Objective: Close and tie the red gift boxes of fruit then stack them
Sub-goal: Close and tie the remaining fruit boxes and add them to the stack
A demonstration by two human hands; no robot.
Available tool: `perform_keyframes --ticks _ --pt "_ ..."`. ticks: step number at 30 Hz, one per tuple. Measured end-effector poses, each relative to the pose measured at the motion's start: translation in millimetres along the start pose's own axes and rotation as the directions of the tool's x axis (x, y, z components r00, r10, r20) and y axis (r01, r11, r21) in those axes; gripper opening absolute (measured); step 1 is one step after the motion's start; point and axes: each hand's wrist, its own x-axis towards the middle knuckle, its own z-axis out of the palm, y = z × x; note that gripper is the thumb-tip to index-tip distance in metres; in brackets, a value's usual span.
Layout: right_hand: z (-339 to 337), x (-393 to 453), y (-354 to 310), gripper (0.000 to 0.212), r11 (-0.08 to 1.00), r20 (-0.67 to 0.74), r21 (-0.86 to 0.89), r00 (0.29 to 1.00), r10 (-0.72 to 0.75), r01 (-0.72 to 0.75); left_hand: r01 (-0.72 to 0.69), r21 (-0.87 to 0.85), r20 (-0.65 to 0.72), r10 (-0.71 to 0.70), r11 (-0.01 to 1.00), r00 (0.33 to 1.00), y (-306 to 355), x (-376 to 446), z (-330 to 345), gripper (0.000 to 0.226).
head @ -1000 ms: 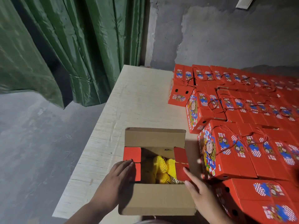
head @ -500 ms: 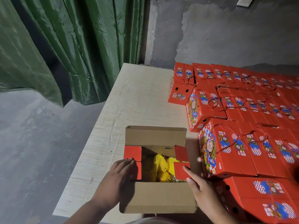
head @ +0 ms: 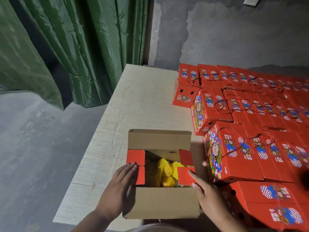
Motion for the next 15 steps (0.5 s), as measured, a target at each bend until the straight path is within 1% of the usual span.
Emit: perform_keyframes --ticks 2,4,6,8,10,13,15 --pt "0 1 3 0.053 1.000 -0.015 0.004 1.000 -0.002 0.002 0.034 -0.006 -0.004 -0.034 0.999 0.999 3 1 -1 0.055" --pt "0 2 7 0.055 0.999 -0.019 -0.047 1.000 0.006 -0.007 0.071 -0.007 0.005 -0.071 0.997 0.997 3 0 -1 0.060" --pt "1 3 11 0.059 0.997 -0.022 -0.074 1.000 -0.010 0.008 0.086 -0.016 0.041 -0.085 0.996 0.996 2 1 -2 0.071" --pt "1 3 13 0.066 0.996 -0.011 -0.080 0.999 -0.046 0.045 0.102 -0.039 0.049 -0.100 0.994 0.994 3 2 -4 0.082" --pt "4 4 14 0.075 0.994 0.008 -0.090 0.998 -0.062 0.062 0.133 -0.063 0.036 -0.131 0.989 0.991 3 3 -5 0.086" --pt "11 11 14 0.083 0.993 0.007 -0.115 0.999 -0.037 0.038 0.186 -0.092 0.012 -0.186 0.978 0.983 2 5 -5 0.092" --pt "14 16 10 0.087 0.994 0.005 -0.111 1.000 -0.021 0.021 0.241 -0.145 -0.027 -0.248 0.960 0.968 2 6 -2 0.089"
